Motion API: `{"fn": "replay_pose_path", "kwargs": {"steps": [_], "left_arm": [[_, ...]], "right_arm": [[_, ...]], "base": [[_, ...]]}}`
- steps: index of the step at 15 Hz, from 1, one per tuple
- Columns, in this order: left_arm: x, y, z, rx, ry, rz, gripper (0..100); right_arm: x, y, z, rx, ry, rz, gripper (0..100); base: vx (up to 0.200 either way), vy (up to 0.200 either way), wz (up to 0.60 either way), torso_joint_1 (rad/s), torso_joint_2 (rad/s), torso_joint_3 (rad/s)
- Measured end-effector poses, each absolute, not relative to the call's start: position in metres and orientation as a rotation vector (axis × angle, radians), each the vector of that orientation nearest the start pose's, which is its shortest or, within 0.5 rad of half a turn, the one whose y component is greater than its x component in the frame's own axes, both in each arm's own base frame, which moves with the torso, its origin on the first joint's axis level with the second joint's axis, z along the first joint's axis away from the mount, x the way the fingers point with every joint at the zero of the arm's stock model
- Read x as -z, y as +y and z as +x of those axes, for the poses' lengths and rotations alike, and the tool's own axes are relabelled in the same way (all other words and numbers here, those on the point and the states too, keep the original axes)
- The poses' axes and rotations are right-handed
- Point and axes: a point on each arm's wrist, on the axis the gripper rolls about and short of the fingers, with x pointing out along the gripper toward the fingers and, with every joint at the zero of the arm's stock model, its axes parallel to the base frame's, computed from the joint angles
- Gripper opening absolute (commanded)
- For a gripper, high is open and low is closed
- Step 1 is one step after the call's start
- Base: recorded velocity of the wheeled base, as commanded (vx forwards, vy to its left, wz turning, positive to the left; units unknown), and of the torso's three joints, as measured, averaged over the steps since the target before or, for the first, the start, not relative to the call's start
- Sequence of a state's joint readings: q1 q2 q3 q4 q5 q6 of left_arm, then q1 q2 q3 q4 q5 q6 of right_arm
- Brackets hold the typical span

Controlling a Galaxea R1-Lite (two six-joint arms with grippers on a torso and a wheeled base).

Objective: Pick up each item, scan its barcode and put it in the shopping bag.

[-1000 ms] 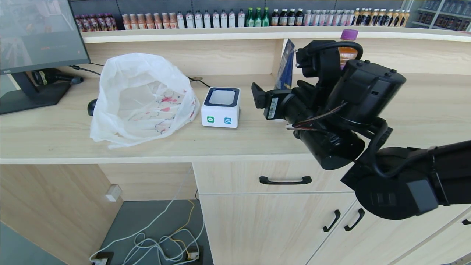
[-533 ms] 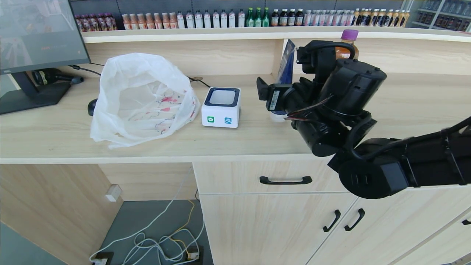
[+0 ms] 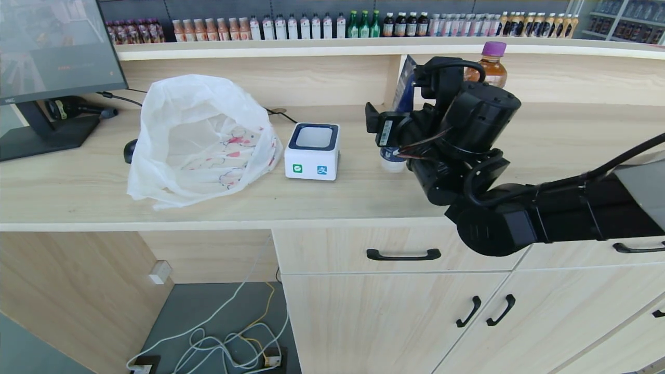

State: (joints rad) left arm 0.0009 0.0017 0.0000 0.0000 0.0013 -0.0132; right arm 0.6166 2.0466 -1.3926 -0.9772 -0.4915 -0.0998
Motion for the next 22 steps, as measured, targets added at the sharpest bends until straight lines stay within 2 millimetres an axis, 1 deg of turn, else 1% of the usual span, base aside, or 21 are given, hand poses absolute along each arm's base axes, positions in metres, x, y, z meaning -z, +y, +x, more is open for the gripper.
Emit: {"fn": "replay_pose_path", "kwargs": {"steps": [4,8,10,14,20,22], "left_arm": [[-0.076,0.000,-0.023,-0.002,0.002,-0.014,100],[-0.076,0.000,-0.023,-0.002,0.002,-0.013,100],[-0.076,0.000,-0.023,-0.002,0.002,-0.014,100],[-0.076,0.000,-0.023,-0.002,0.002,-0.013,100],[-0.076,0.000,-0.023,-0.002,0.002,-0.013,100],[-0.076,0.000,-0.023,-0.002,0.002,-0.014,100]], "right_arm": [[-0.247,0.231,0.359,-0.090,-0.276,0.057,100],[-0.250,0.226,0.374,-0.072,-0.271,0.048,100],[-0.252,0.220,0.382,-0.055,-0.271,0.044,100],[-0.245,0.220,0.387,-0.050,-0.259,0.040,100],[-0.233,0.214,0.398,-0.027,-0.238,0.029,100],[-0.231,0.214,0.399,-0.027,-0.234,0.027,100]], "base": [[0.000,0.000,0.00,0.000,0.00,0.000],[0.000,0.000,0.00,0.000,0.00,0.000],[0.000,0.000,0.00,0.000,0.00,0.000],[0.000,0.000,0.00,0.000,0.00,0.000],[0.000,0.000,0.00,0.000,0.00,0.000],[0.000,0.000,0.00,0.000,0.00,0.000]]}}
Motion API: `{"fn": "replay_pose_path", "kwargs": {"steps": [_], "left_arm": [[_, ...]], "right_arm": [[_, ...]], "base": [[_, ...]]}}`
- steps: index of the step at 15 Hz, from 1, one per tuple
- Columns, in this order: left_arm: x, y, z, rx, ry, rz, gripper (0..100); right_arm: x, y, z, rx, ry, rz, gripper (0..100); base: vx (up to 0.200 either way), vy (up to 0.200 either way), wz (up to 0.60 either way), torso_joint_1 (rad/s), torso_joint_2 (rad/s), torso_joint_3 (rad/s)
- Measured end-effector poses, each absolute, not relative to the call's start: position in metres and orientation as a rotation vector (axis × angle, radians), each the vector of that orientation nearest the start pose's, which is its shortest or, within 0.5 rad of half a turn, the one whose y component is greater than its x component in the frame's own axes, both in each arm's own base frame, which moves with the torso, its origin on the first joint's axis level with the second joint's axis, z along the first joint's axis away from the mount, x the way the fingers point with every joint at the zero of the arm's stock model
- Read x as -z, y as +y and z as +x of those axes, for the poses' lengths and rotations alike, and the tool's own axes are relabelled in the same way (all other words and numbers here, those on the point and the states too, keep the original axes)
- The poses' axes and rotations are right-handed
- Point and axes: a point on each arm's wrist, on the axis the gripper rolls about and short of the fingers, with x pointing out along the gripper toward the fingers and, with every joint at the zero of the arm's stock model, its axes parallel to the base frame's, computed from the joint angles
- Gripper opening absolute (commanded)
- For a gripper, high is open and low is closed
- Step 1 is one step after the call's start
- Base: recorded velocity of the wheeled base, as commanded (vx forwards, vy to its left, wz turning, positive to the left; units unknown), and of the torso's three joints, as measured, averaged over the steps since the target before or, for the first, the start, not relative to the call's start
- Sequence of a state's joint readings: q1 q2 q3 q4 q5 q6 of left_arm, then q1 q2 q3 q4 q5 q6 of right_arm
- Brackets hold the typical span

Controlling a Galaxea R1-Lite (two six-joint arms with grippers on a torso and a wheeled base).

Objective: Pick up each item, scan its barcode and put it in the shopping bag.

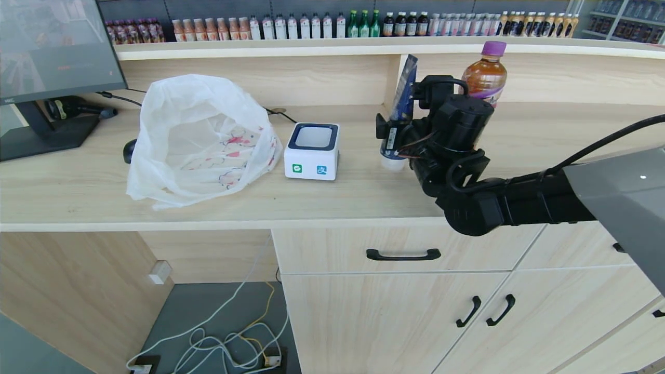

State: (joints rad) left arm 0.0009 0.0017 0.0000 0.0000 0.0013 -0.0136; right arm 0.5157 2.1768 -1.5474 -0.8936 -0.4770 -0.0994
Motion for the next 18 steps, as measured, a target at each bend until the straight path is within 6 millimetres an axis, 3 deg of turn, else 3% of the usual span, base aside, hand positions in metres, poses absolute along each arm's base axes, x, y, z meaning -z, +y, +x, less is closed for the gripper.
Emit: {"fn": "replay_pose_path", "kwargs": {"steps": [1,2,18], "left_arm": [[-0.0755,0.0000,-0.0227,-0.002,0.002,-0.014,100],[-0.0755,0.0000,-0.0227,-0.002,0.002,-0.013,100],[-0.0755,0.0000,-0.0227,-0.002,0.002,-0.014,100]], "right_arm": [[-0.2303,0.2150,0.3993,-0.028,-0.233,0.027,100],[-0.2297,0.2149,0.3996,-0.027,-0.232,0.026,0],[-0.2374,0.2172,0.3936,-0.041,-0.247,0.052,0]], "base": [[0.000,0.000,0.00,0.000,0.00,0.000],[0.000,0.000,0.00,0.000,0.00,0.000],[0.000,0.000,0.00,0.000,0.00,0.000]]}}
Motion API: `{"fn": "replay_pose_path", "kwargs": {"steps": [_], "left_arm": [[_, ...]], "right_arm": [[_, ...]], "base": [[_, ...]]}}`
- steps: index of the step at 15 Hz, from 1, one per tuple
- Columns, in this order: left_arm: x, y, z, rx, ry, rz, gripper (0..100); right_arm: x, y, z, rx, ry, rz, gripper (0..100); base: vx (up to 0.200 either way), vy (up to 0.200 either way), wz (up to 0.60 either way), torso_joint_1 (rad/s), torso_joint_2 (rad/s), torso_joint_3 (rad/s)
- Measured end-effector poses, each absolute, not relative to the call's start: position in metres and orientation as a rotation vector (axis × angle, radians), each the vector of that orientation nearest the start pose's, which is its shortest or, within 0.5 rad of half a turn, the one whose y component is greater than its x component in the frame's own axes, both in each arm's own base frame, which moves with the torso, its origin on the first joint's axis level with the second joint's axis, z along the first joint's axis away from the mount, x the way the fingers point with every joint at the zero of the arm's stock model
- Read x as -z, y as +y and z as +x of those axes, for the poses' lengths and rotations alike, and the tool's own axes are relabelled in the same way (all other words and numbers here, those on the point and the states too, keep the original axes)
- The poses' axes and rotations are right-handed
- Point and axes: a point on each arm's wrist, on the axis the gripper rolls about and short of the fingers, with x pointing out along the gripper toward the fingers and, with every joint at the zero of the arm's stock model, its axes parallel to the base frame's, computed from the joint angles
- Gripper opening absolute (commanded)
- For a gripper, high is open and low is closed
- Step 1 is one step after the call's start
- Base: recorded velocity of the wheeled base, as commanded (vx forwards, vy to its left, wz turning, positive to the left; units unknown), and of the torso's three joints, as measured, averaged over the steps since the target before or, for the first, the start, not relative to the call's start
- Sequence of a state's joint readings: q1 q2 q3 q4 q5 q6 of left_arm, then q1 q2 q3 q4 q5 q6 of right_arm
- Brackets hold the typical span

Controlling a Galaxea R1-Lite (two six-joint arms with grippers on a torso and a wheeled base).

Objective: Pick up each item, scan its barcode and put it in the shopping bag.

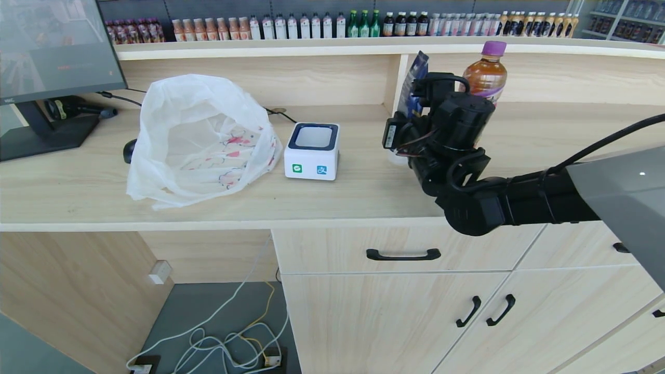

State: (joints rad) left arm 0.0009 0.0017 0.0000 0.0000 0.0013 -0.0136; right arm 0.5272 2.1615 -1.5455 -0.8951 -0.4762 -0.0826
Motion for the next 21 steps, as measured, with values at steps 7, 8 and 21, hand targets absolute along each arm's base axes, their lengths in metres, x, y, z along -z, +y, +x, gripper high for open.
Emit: {"fn": "replay_pose_path", "kwargs": {"steps": [7,8,21], "left_arm": [[-0.076,0.000,-0.023,-0.002,0.002,-0.014,100],[-0.076,0.000,-0.023,-0.002,0.002,-0.014,100],[-0.076,0.000,-0.023,-0.002,0.002,-0.014,100]], "right_arm": [[-0.262,0.226,0.359,-0.088,-0.276,0.040,0],[-0.268,0.229,0.349,-0.106,-0.284,0.044,0],[-0.257,0.194,0.221,-0.262,-0.281,-0.004,0]], "base": [[0.000,0.000,0.00,0.000,0.00,0.000],[0.000,0.000,0.00,0.000,0.00,0.000],[0.000,0.000,0.00,0.000,0.00,0.000]]}}
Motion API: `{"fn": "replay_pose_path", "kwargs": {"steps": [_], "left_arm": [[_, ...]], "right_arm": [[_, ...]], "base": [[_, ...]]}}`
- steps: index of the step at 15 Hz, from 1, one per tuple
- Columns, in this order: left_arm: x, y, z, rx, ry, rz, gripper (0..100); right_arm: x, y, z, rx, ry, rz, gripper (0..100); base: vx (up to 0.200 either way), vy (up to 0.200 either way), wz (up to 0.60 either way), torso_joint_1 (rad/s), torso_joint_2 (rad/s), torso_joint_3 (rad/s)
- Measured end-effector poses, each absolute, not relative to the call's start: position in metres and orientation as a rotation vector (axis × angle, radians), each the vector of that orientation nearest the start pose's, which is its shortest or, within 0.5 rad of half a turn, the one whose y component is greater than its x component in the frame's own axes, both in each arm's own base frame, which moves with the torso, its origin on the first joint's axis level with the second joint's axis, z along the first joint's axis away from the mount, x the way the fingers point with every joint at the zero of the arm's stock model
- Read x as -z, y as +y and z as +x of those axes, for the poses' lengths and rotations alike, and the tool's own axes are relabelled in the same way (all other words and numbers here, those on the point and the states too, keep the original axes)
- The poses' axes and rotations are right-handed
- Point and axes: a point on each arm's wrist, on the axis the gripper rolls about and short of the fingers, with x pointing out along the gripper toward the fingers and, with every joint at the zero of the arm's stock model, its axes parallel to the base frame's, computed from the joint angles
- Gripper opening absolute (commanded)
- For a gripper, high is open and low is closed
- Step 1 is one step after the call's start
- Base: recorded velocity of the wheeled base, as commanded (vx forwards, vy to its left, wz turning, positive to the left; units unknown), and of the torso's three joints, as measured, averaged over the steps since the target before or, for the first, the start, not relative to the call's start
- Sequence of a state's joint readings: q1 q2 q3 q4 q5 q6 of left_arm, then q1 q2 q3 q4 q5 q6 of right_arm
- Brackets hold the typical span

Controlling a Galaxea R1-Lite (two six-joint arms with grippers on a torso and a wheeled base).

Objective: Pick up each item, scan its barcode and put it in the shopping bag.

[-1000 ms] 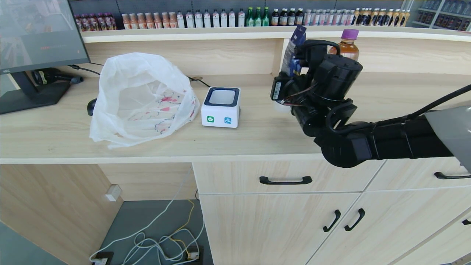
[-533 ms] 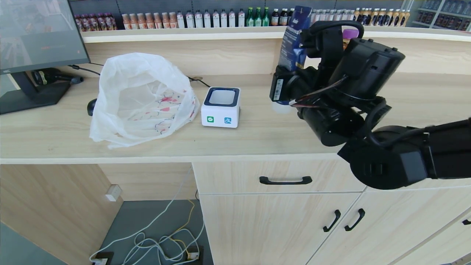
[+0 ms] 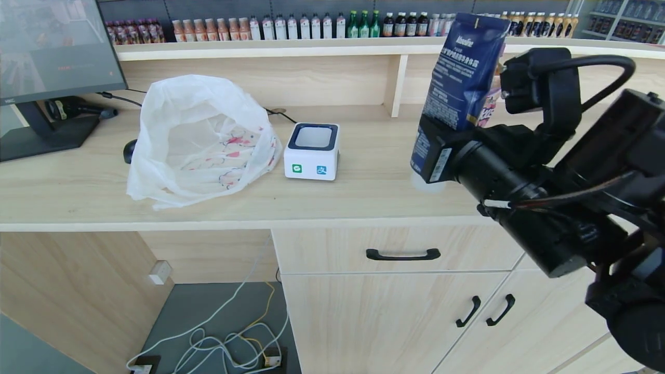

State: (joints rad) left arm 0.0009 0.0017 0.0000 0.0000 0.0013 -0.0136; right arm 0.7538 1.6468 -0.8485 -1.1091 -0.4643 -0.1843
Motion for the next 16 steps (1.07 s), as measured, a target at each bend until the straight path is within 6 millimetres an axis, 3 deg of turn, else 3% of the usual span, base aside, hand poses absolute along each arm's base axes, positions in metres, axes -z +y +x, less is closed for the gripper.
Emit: {"fn": "replay_pose_path", "kwargs": {"steps": [4,7,11,16], "left_arm": [[-0.076,0.000,-0.023,-0.001,0.002,-0.013,100],[-0.076,0.000,-0.023,-0.002,0.002,-0.014,100],[-0.076,0.000,-0.023,-0.002,0.002,-0.014,100],[-0.076,0.000,-0.023,-0.002,0.002,-0.013,100]], "right_arm": [[-0.238,0.169,0.180,-0.334,-0.222,0.005,0],[-0.236,0.154,0.160,-0.399,-0.211,0.103,0],[-0.230,0.143,0.147,-0.485,-0.184,0.197,0],[-0.226,0.135,0.146,-0.610,-0.165,0.229,0]], "base": [[0.000,0.000,0.00,0.000,0.00,0.000],[0.000,0.000,0.00,0.000,0.00,0.000],[0.000,0.000,0.00,0.000,0.00,0.000],[0.000,0.000,0.00,0.000,0.00,0.000]]}}
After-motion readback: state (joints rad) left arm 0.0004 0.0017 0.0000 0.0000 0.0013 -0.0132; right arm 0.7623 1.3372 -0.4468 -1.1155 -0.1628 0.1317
